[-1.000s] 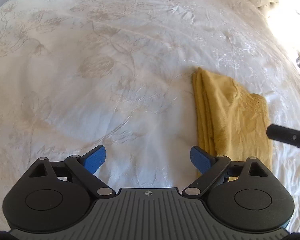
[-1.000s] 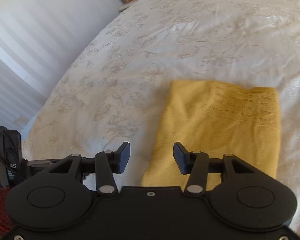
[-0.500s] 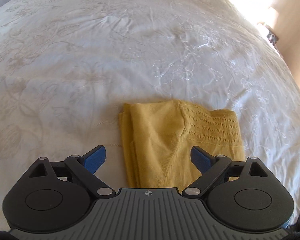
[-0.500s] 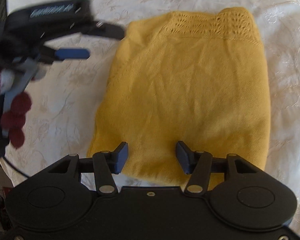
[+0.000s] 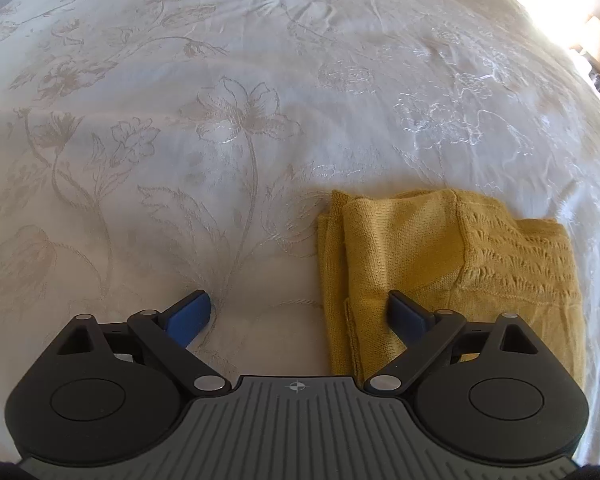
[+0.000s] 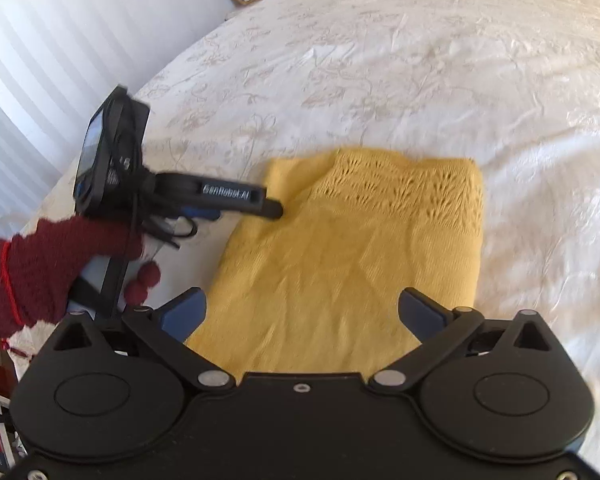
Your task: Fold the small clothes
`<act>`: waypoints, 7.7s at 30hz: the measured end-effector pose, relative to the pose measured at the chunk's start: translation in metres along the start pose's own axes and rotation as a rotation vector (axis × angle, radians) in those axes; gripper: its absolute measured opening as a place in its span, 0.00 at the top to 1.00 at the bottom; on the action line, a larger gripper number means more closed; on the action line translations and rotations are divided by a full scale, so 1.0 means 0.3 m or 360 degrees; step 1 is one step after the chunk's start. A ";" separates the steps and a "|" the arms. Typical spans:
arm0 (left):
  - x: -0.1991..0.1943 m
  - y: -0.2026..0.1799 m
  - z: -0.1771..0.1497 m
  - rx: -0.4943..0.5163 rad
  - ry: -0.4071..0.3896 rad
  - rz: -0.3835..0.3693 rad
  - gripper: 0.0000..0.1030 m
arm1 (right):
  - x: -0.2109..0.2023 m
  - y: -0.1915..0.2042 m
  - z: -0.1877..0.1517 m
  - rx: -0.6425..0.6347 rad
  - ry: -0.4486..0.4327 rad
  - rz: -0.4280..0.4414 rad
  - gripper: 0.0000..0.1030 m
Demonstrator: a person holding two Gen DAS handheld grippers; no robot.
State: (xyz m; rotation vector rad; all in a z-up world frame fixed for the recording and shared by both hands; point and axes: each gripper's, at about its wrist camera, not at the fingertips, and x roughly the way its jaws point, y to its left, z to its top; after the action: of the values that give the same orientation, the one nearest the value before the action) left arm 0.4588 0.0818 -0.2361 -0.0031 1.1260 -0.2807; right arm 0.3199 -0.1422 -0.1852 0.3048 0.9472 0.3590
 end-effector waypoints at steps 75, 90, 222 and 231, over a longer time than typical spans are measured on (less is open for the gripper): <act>-0.616 -0.307 -0.181 0.0444 -0.0565 -0.0666 0.79 | -0.430 0.055 -0.069 0.0231 -0.0493 0.0004 0.65; -0.496 -0.361 -0.407 0.0538 -0.0354 -0.0458 0.79 | -0.420 -0.039 -0.364 0.0502 -0.0195 -0.0299 0.57; -0.683 -0.348 -0.676 0.0293 -0.0096 0.0037 0.02 | -0.630 0.104 -0.601 0.0360 -0.0281 -0.0623 0.01; -0.864 -0.484 -0.755 0.0237 -0.0222 0.0157 0.02 | -0.759 0.148 -0.648 0.0411 -0.0226 -0.0811 0.01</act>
State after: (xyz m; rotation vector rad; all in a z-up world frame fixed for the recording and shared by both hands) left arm 0.1218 0.0310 -0.0831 0.1618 0.9618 -0.2716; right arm 0.0299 -0.1807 -0.1077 0.3074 0.8957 -0.2512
